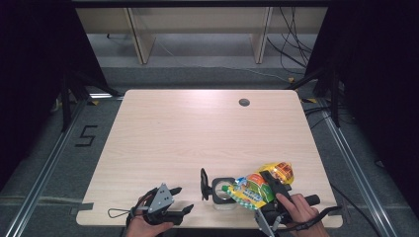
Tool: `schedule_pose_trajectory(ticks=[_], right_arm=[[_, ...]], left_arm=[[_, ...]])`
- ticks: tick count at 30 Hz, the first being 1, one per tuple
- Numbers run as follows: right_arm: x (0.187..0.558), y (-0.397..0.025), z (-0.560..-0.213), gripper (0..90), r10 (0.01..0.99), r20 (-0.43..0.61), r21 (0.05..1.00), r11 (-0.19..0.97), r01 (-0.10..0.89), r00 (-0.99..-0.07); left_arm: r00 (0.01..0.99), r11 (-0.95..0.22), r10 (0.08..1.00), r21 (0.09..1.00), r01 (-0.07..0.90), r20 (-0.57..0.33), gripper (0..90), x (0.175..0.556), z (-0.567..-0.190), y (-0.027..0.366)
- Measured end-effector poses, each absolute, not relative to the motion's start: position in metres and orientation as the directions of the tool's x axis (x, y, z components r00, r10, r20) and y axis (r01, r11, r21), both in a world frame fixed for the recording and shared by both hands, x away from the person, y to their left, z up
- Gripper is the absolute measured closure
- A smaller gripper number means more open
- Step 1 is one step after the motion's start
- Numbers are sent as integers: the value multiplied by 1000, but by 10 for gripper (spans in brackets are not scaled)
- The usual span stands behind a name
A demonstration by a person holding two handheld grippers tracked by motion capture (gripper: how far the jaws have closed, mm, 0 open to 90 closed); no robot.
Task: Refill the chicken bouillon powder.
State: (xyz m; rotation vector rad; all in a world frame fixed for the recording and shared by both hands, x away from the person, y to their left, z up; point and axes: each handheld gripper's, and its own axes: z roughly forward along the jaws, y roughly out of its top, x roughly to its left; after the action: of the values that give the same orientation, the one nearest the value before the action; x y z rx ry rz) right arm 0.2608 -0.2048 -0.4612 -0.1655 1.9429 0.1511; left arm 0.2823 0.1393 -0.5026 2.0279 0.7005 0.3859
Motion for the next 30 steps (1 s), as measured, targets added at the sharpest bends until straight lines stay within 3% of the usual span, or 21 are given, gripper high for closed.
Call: schedule_pose_trajectory(ticks=[1, 2, 4, 5, 6, 7, 8, 9, 10, 11, 12, 14, 16, 17, 19, 20, 21, 23, 24, 27, 30], right_arm=[[260, -204, -463, 429, -30, -932, 40, 982, -184, -362], [274, -197, -450, 429, -286, -924, -167, 899, -405, -254], [274, -195, -452, 430, -298, -924, -185, 897, -401, -240], [264, -199, -460, 430, -164, -936, -81, 962, -261, -311], [271, -195, -454, 431, -290, -928, -192, 911, -365, -235], [264, -198, -460, 431, -199, -937, -124, 958, -259, -286], [263, -198, -463, 431, -177, -943, -103, 960, -259, -281], [273, -190, -451, 431, -379, -908, -278, 866, -417, -181], [263, -197, -463, 431, -176, -945, -99, 958, -269, -276], [260, -198, -467, 432, -119, -953, -53, 970, -235, -277], [263, -195, -459, 439, -249, -940, -181, 943, -279, -234], [263, -194, -458, 441, -281, -930, -213, 937, -277, -236], [265, -194, -458, 442, -283, -936, -216, 932, -292, -211], [258, -196, -465, 442, -161, -956, -112, 973, -201, -246], [259, -195, -465, 443, -179, -954, -126, 968, -218, -239], [263, -193, -460, 443, -273, -940, -211, 937, -277, -206], [261, -194, -463, 443, -225, -953, -174, 954, -244, -203], [262, -193, -461, 443, -286, -942, -233, 935, -268, -175], [259, -194, -465, 443, -204, -961, -164, 964, -208, -188], [262, -192, -461, 443, -302, -940, -253, 928, -272, -158], [263, -192, -460, 444, -311, -938, -262, 925, -274, -153]], left_arm=[[787, -411, 617, 852, 324, -2, 319, 282, -503, 139], [786, -408, 618, 853, 324, -3, 319, 282, -503, 139], [790, -408, 614, 854, 323, -6, 319, 282, -503, 139], [789, -411, 614, 852, 325, -5, 319, 282, -503, 139], [788, -410, 616, 852, 326, -5, 319, 282, -503, 139], [786, -414, 618, 849, 328, -2, 319, 282, -503, 139], [792, -422, 611, 848, 321, 4, 319, 282, -503, 139], [792, -423, 611, 848, 321, 5, 319, 282, -503, 139], [791, -420, 612, 849, 321, 4, 319, 282, -503, 139], [787, -412, 617, 849, 330, -6, 319, 282, -503, 139], [787, -414, 617, 849, 329, -4, 319, 282, -503, 139], [791, -422, 611, 848, 322, 3, 319, 282, -503, 139], [790, -413, 613, 851, 324, -4, 319, 282, -503, 139], [785, -408, 619, 849, 336, -14, 319, 281, -503, 138], [788, -411, 616, 848, 335, -12, 319, 281, -504, 139], [795, -425, 607, 847, 319, 5, 319, 282, -503, 139], [792, -420, 611, 849, 321, 2, 319, 282, -503, 139], [798, -433, 603, 847, 309, 17, 319, 283, -503, 139], [799, -437, 601, 845, 309, 18, 319, 283, -503, 140], [789, -415, 615, 849, 326, -2, 319, 282, -503, 139], [786, -409, 618, 848, 337, -15, 319, 281, -504, 139]])
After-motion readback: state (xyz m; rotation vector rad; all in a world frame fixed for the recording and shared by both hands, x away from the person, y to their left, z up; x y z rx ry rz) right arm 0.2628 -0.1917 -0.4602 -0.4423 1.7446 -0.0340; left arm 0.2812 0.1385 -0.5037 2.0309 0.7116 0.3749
